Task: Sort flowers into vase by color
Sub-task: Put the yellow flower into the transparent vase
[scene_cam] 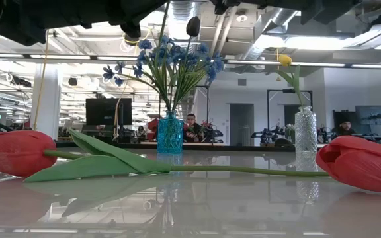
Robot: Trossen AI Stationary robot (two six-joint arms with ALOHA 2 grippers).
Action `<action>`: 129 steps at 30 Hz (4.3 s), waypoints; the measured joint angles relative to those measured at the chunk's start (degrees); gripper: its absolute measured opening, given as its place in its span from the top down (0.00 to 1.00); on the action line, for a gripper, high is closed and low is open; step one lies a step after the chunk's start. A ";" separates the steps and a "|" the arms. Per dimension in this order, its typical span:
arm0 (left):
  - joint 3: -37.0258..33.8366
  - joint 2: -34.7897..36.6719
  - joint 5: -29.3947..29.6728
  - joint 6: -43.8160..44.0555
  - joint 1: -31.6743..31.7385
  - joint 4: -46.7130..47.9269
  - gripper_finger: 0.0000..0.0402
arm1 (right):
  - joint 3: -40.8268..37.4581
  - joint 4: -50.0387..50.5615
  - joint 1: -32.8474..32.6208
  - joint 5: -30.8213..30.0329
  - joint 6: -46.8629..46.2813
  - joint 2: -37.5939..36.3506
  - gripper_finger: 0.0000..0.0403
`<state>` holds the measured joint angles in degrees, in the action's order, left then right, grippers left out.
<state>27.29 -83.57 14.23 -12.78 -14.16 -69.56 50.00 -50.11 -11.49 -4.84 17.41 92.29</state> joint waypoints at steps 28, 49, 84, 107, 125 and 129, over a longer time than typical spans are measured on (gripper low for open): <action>-0.07 3.79 13.15 0.00 -0.04 22.74 0.78 | -10.05 61.23 -8.03 -43.30 -12.28 -49.92 0.95; -0.07 3.81 11.22 2.35 1.36 25.58 0.78 | -28.47 46.85 23.46 -34.31 -6.46 -76.94 0.95; -0.07 3.81 9.98 2.56 1.51 25.67 0.78 | -39.33 36.56 50.28 -12.87 -16.41 -75.47 0.95; -0.07 3.81 10.07 2.84 1.51 26.82 0.78 | -33.13 56.50 53.66 -16.09 -25.38 -74.90 0.62; -0.07 3.81 8.73 3.52 1.51 26.80 0.78 | -13.71 85.52 53.64 -14.49 -28.96 -57.21 0.49; -0.07 3.81 8.18 3.58 1.51 26.80 0.78 | -9.02 91.96 53.65 -14.31 -28.36 -50.80 0.49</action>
<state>27.22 -79.77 22.40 -9.19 -12.64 -42.76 40.98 41.85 42.16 -19.15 -10.95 41.49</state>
